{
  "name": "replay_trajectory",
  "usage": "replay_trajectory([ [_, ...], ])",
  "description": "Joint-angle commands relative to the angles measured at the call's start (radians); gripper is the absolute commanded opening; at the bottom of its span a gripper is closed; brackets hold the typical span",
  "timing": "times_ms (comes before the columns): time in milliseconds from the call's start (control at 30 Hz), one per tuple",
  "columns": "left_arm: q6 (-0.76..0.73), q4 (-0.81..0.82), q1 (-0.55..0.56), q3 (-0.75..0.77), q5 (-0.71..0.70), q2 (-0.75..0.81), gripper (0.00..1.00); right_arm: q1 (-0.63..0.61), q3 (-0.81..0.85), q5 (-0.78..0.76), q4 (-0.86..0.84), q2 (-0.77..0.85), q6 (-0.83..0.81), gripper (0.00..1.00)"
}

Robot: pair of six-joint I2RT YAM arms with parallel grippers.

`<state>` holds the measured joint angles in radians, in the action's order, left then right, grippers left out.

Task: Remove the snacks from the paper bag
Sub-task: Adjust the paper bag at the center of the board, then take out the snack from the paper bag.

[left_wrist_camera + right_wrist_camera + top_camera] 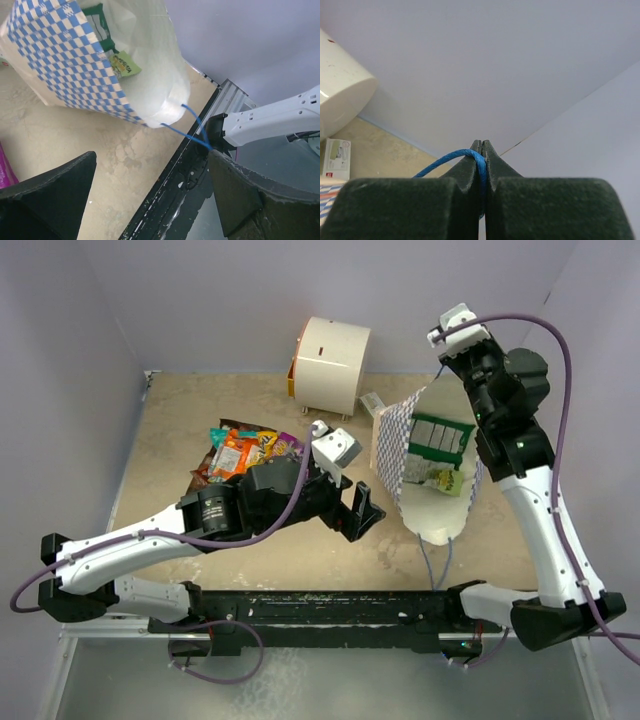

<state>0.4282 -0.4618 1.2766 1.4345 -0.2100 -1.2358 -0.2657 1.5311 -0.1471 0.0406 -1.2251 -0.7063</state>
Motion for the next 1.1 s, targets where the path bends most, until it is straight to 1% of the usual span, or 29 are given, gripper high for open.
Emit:
replay_trajectory([
  [0, 0.007, 0.014, 0.0, -0.002, -0.034, 0.02, 0.95, -0.025, 0.015, -0.029, -0.046, 0.071, 0.006, 0.0],
  [100, 0.002, 0.013, -0.001, 0.0, -0.046, 0.017, 0.96, -0.035, -0.1, 0.027, 0.032, 0.14, 0.111, 0.0],
  [200, 0.002, 0.013, -0.001, -0.005, -0.053, 0.012, 0.98, -0.035, -0.264, 0.185, 0.092, 0.256, 0.221, 0.0],
  [267, 0.008, 0.012, 0.0, -0.007, -0.047, 0.0, 0.98, -0.035, -0.381, 0.303, 0.1, 0.332, 0.322, 0.0],
  [333, 0.011, 0.012, -0.001, -0.008, -0.034, -0.015, 0.99, -0.035, -0.489, 0.408, 0.103, 0.396, 0.391, 0.0],
  [433, 0.011, -0.002, -0.001, 0.008, -0.004, -0.052, 0.99, -0.035, -0.603, 0.49, 0.096, 0.485, 0.449, 0.0],
  [500, 0.001, -0.018, -0.001, 0.024, 0.022, -0.087, 1.0, -0.035, -0.619, 0.502, 0.105, 0.512, 0.46, 0.0],
  [600, -0.007, -0.019, -0.001, 0.044, 0.052, -0.147, 0.99, -0.035, -0.59, 0.53, 0.149, 0.508, 0.454, 0.0],
  [733, -0.022, 0.055, 0.0, 0.03, 0.056, -0.2, 0.94, -0.035, -0.555, 0.555, 0.171, 0.495, 0.475, 0.0],
  [767, -0.037, 0.088, 0.0, 0.007, 0.052, -0.206, 0.93, -0.035, -0.545, 0.556, 0.17, 0.494, 0.486, 0.0],
  [900, -0.093, 0.324, -0.001, -0.121, 0.0, -0.216, 0.87, -0.035, -0.487, 0.563, 0.169, 0.49, 0.513, 0.0],
  [967, -0.13, 0.42, 0.0, -0.162, -0.016, -0.24, 0.81, -0.035, -0.473, 0.562, 0.183, 0.487, 0.508, 0.0],
  [1067, -0.212, 0.515, 0.002, -0.187, -0.053, -0.308, 0.73, -0.035, -0.456, 0.541, 0.191, 0.492, 0.497, 0.0],
])
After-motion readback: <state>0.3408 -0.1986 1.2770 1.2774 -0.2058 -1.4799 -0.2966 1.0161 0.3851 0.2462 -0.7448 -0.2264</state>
